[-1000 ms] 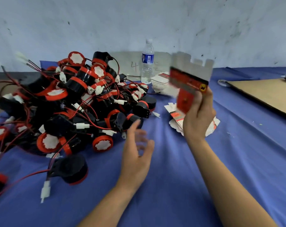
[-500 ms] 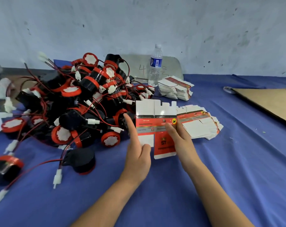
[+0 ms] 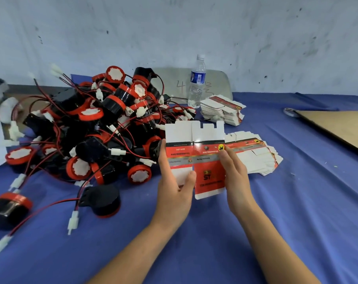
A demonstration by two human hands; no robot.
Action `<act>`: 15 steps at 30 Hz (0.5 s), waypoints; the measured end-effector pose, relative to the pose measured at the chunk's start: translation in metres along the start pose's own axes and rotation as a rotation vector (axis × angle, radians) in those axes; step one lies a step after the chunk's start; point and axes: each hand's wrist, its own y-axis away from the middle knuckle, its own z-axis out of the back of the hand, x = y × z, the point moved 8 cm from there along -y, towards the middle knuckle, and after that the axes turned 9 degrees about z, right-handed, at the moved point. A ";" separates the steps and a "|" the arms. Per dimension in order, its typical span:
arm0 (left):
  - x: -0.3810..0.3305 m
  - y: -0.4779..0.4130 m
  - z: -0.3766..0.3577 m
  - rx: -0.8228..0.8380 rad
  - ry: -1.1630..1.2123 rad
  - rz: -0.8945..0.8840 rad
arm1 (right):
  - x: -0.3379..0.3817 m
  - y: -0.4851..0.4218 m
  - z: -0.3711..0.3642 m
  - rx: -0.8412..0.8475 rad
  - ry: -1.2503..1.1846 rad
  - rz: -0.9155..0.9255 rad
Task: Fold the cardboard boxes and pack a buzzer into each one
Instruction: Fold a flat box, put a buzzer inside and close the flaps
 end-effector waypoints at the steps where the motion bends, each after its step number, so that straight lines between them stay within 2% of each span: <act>1: -0.001 0.000 0.000 -0.010 -0.001 -0.015 | 0.001 0.000 -0.001 0.005 0.003 0.006; 7: -0.010 0.006 0.002 -0.020 0.099 -0.033 | -0.004 0.005 -0.014 0.088 0.013 -0.040; 11: -0.018 0.016 -0.014 0.147 0.126 -0.048 | -0.003 0.007 -0.019 0.102 -0.030 -0.065; 15: -0.012 0.013 -0.020 0.185 0.005 -0.025 | 0.002 0.007 -0.026 0.173 -0.096 -0.033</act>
